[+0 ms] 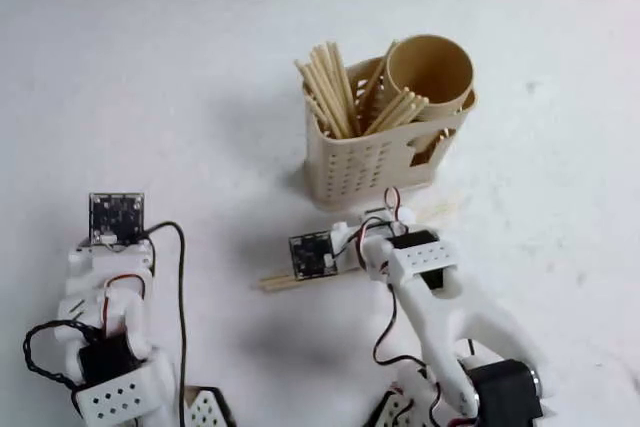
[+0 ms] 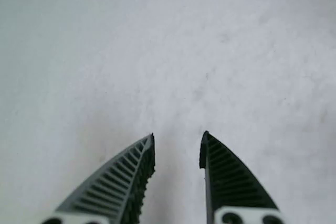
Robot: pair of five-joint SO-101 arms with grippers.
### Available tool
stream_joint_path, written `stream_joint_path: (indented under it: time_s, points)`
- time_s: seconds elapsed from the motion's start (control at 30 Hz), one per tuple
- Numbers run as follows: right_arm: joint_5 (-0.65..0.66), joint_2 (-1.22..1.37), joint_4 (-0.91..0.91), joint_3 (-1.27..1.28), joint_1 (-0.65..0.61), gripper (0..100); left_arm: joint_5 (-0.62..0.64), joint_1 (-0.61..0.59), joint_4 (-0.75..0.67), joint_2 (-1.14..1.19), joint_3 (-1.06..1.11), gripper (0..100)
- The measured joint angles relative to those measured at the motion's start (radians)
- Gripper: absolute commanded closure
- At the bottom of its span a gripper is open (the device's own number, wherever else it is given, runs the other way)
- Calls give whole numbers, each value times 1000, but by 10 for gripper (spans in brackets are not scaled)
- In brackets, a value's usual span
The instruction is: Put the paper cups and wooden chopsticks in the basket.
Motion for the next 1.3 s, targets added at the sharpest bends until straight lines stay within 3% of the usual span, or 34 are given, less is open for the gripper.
stream_joint_path:
  time_s: [0.1,0.37,0.6,0.83,1.1,1.3]
  points:
    - [-8,-18,0,5,0,981,0,0,0,0,0,845]
    - [-209,-221,104,11,-2,981,0,0,0,0,0,845]
    - [-377,-528,407,-81,-2,981,0,0,0,0,0,845]
    - [-631,-672,628,-321,-92,981,0,0,0,0,0,845]
    - [-1005,-583,614,-713,-124,981,0,0,0,0,0,845]
    - [-1203,-376,477,-1022,-124,981,0,0,0,0,0,845]
